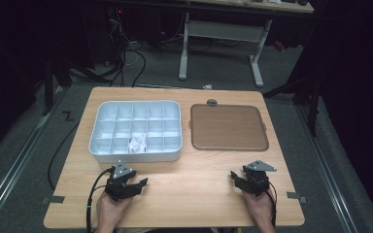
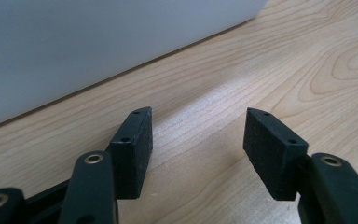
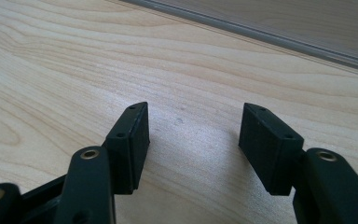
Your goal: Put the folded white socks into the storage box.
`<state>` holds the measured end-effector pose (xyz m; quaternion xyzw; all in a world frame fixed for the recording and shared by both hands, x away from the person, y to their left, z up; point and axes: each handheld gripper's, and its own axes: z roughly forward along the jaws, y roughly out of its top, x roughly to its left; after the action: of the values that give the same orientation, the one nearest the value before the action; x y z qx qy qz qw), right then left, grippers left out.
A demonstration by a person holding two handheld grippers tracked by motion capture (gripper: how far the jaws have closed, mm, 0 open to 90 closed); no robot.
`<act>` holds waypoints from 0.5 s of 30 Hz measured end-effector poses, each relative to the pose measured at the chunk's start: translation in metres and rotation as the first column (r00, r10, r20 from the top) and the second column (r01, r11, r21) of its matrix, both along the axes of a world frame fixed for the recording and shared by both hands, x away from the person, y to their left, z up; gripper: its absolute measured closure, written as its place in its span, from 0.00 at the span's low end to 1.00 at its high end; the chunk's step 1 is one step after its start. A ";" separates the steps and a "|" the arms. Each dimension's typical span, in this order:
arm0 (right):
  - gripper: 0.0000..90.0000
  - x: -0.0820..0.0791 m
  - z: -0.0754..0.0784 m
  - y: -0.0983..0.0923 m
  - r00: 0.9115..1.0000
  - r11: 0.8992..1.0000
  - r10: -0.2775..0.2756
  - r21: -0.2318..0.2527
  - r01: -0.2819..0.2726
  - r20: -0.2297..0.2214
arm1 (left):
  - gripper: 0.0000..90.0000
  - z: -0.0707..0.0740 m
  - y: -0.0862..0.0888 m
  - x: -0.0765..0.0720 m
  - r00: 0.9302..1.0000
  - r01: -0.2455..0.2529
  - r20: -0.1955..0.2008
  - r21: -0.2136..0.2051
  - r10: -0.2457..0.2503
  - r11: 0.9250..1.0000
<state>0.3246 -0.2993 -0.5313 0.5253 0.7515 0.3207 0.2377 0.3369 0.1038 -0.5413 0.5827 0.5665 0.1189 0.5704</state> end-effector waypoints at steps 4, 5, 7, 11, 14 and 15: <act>0.48 0.000 0.000 0.000 1.000 1.000 0.000 0.000 0.000 0.000 | 0.46 -0.002 -0.002 -0.001 1.000 -0.005 0.027 0.021 0.005 1.000; 0.48 0.000 0.000 0.000 1.000 1.000 0.000 0.000 0.000 0.000 | 0.46 -0.003 -0.004 -0.001 0.999 -0.005 0.034 0.037 0.004 0.999; 0.48 0.000 0.000 0.000 1.000 1.000 0.000 0.000 0.000 0.000 | 0.45 -0.004 -0.005 -0.002 0.999 -0.006 0.040 0.049 0.005 0.999; 0.48 0.000 0.000 0.000 1.000 1.000 0.000 0.000 0.000 0.000 | 0.44 -0.004 -0.007 -0.002 0.999 -0.008 0.047 0.065 0.005 0.998; 0.48 0.000 0.000 0.000 1.000 1.000 0.000 0.000 0.000 0.000 | 0.43 -0.005 -0.009 -0.003 0.998 -0.006 0.056 0.090 0.000 0.996; 0.48 0.000 0.000 0.000 1.000 1.000 0.000 0.000 0.000 0.000 | 0.43 -0.006 -0.010 -0.004 0.998 -0.005 0.061 0.099 -0.001 0.995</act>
<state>0.3245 -0.2993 -0.5313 0.5254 0.7514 0.3208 0.2376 0.3330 0.0936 -0.5470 0.6059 0.5430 0.1652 0.5574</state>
